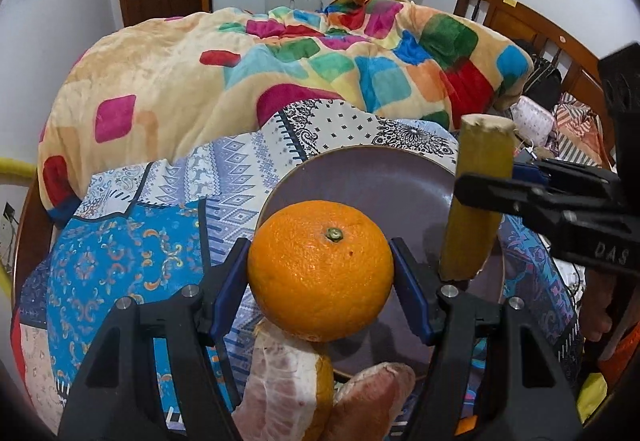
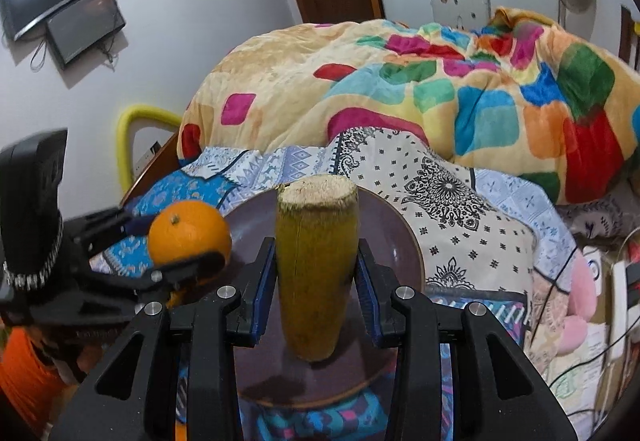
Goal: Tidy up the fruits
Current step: 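Lift the orange with the left tool while the right tool carries the cylinder over the purple plate, then lower the orange onto the plate with the left tool while the right tool releases the cylinder there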
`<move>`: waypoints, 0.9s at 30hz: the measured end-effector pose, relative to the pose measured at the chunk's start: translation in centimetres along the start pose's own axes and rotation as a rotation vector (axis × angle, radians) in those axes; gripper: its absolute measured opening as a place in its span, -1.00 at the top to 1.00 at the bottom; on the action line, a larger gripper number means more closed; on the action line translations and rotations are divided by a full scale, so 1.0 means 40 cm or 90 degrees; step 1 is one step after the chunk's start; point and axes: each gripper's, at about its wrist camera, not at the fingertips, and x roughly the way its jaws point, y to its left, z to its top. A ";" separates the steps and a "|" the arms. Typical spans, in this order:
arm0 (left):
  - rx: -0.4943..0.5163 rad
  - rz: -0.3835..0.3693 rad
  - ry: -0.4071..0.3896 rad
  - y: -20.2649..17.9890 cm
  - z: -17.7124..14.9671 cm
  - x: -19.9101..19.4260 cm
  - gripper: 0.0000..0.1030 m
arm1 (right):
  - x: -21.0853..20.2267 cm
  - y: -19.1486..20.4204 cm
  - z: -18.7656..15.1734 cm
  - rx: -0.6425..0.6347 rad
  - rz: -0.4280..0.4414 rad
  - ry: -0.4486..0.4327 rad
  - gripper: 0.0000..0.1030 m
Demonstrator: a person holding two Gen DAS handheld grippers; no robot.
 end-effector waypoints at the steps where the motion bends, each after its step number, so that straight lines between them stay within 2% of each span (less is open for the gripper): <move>1: 0.002 0.002 0.002 -0.001 0.000 0.002 -0.32 | 0.009 -0.007 0.004 0.009 -0.001 0.005 0.33; 7: 0.017 0.008 0.012 -0.012 0.000 0.022 -0.32 | 0.049 -0.026 0.024 0.026 -0.021 0.038 0.28; 13: 0.014 0.004 0.029 -0.011 0.002 0.052 -0.32 | 0.094 -0.008 0.022 -0.002 -0.040 0.088 0.27; 17: 0.001 -0.007 0.036 -0.001 0.001 0.062 -0.32 | 0.076 0.013 0.019 -0.035 -0.052 0.073 0.27; 22: 0.000 -0.001 0.017 0.001 0.007 0.040 -0.32 | 0.036 0.035 0.021 -0.045 -0.053 0.045 0.26; 27: -0.009 -0.014 -0.039 0.005 0.018 -0.046 -0.33 | -0.007 0.063 0.010 -0.071 -0.073 0.012 0.05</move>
